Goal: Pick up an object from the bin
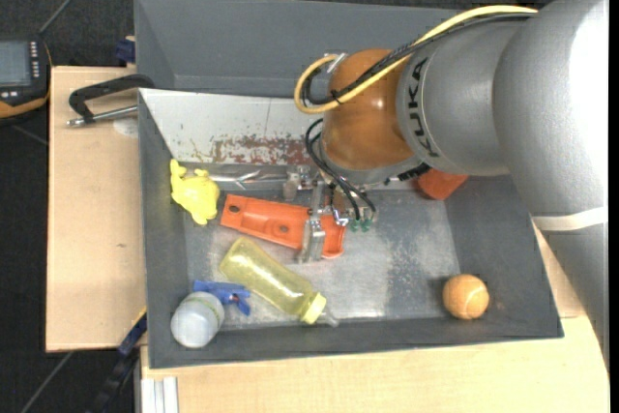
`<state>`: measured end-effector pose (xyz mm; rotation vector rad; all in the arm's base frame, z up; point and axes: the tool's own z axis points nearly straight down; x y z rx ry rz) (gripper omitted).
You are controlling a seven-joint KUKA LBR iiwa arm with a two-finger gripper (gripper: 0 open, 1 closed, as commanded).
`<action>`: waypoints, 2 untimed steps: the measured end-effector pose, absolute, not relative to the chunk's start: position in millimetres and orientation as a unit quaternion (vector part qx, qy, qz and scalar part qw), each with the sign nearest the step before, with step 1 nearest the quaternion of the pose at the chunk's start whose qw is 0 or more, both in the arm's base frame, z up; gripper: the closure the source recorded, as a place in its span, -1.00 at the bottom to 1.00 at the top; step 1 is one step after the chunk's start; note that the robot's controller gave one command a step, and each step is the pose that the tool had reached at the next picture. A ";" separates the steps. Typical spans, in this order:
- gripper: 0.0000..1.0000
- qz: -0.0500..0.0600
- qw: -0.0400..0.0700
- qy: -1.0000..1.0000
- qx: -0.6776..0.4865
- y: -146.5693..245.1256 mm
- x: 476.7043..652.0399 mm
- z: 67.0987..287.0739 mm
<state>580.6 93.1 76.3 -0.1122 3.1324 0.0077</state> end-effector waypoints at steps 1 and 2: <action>-1.00 0.002 0.006 0.992 -0.123 86.5 588.1 75.0; -1.00 0.003 0.004 0.998 -0.056 77.1 585.7 73.3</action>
Offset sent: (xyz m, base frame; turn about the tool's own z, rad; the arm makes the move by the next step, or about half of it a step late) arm 0.0006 -0.0320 -0.0063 -0.3587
